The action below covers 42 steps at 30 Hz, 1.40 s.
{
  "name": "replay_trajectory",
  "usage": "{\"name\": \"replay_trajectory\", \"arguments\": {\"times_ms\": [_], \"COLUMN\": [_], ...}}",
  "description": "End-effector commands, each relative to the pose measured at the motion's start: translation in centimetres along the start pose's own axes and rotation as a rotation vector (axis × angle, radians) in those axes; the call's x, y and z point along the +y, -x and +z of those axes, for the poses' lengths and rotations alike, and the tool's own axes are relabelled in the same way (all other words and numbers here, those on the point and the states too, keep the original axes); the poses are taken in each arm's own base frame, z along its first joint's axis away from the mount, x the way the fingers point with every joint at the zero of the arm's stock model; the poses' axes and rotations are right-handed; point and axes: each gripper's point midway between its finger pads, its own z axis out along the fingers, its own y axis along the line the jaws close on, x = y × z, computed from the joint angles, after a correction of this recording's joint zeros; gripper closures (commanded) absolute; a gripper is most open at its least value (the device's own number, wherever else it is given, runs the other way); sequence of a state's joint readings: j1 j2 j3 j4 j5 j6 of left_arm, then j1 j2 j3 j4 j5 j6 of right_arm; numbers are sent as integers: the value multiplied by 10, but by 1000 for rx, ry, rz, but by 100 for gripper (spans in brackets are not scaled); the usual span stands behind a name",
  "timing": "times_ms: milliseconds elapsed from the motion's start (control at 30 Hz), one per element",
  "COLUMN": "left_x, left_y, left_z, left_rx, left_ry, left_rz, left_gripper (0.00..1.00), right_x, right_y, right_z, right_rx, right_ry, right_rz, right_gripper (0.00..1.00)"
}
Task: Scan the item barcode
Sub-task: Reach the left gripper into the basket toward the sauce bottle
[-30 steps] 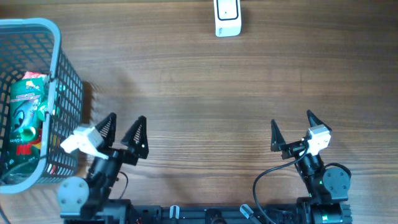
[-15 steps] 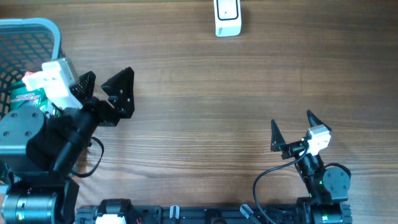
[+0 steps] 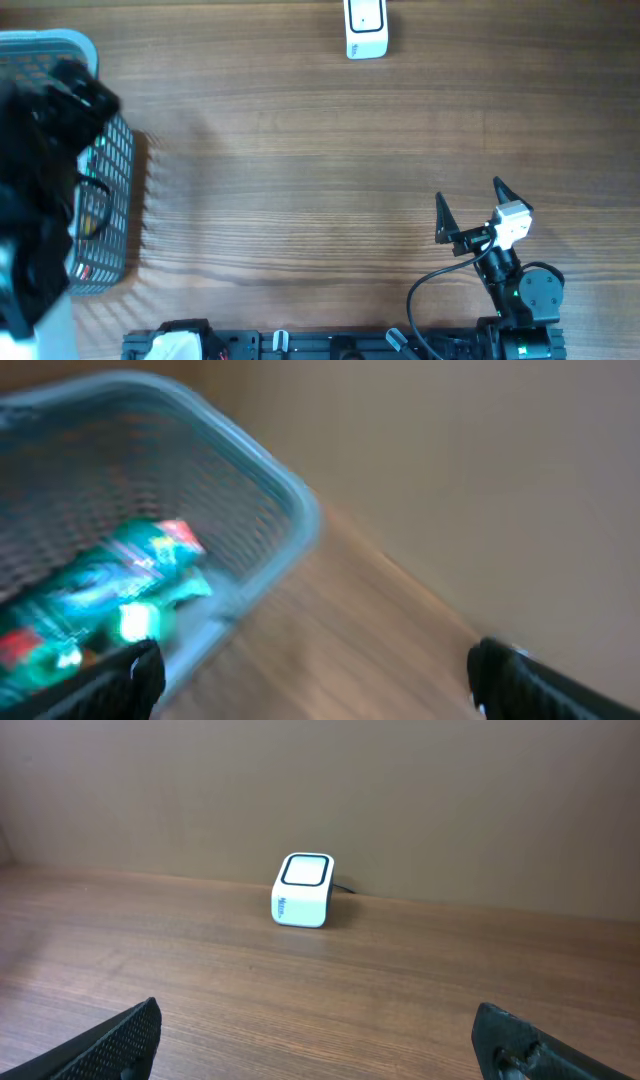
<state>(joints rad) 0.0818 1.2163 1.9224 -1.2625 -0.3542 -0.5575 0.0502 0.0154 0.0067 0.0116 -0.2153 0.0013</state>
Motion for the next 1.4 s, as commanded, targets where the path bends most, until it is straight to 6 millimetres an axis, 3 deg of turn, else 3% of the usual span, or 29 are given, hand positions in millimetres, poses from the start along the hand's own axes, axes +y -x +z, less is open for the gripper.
{"name": "replay_trajectory", "arguments": {"times_ms": [0,167,267,433,600,900,1100,1200,1300,1367], "left_x": [46,111,152,186,211,238,249,252,253,254], "left_y": [15,-17,-33,-60,-92,-156,-181,-184,-182,-180], "left_z": [24,54,61,72,97,145,162,169,171,172], "left_rx": [-15,166,245,368,426,489,488,474,459,448], "left_ry": [251,508,675,788,855,884,883,874,869,870], "left_rz": [-224,-460,-582,-692,-705,-705,-704,-701,-700,-697], "left_gripper": [0,0,0,0,0,0,0,11,39,52], "right_x": [-1,-1,-1,-1,-1,-1,-1,-1,-1,-1], "right_y": [2,2,2,2,2,2,2,2,2,2], "right_z": [0,0,0,0,0,0,0,0,0,0], "right_rx": [-12,-12,-12,-12,-12,-12,-12,-12,-12,-12], "right_ry": [-7,-7,-7,-7,-7,-7,-7,-7,-7,-7], "right_rz": [-11,-12,-12,-12,-12,-12,-12,-11,-11,-12], "right_gripper": [0,0,0,0,0,0,0,0,0,0]}}
